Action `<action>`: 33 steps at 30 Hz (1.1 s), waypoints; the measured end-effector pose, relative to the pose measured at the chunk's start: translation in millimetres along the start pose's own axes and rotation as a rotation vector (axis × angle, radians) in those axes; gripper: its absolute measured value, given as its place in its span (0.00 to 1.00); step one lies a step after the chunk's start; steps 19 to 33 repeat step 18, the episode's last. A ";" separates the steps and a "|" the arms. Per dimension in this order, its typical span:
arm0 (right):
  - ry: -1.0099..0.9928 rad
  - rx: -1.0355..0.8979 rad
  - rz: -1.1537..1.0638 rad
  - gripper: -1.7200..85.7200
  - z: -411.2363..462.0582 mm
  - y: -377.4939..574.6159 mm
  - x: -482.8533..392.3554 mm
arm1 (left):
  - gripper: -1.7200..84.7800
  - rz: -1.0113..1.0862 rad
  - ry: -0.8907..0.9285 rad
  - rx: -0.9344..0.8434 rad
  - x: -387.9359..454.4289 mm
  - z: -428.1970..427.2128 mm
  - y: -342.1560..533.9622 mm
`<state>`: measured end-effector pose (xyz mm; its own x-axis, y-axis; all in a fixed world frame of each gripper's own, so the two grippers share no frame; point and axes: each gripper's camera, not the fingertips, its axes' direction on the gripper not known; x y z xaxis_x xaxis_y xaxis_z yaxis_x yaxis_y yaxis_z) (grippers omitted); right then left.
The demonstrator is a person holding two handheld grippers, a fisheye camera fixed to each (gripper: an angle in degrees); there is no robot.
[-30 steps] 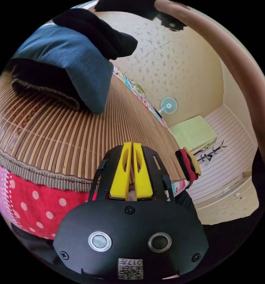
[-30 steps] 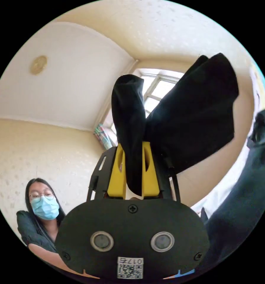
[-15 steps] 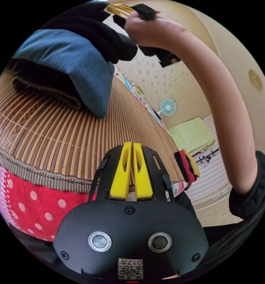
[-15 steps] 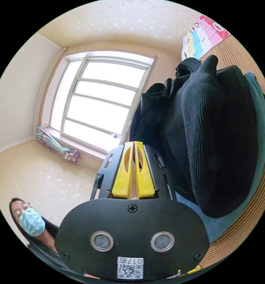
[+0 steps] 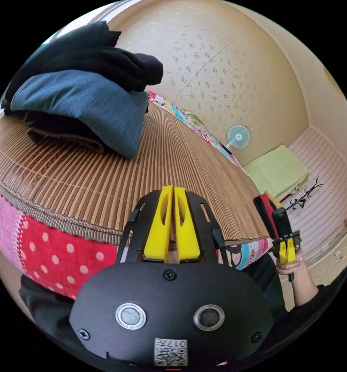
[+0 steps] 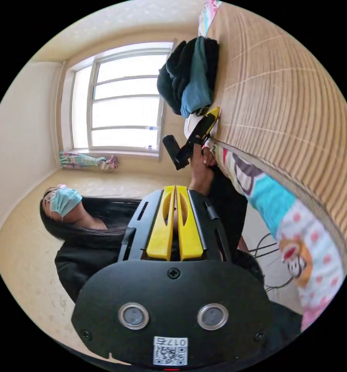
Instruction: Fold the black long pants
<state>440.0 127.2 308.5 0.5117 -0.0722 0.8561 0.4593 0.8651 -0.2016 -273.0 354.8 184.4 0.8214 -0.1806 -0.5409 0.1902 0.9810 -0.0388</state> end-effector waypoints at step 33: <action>-0.004 0.789 -0.112 0.02 -144.2 140.3 -95.6 | 0.01 0.202 -0.493 0.127 94.8 48.1 99.0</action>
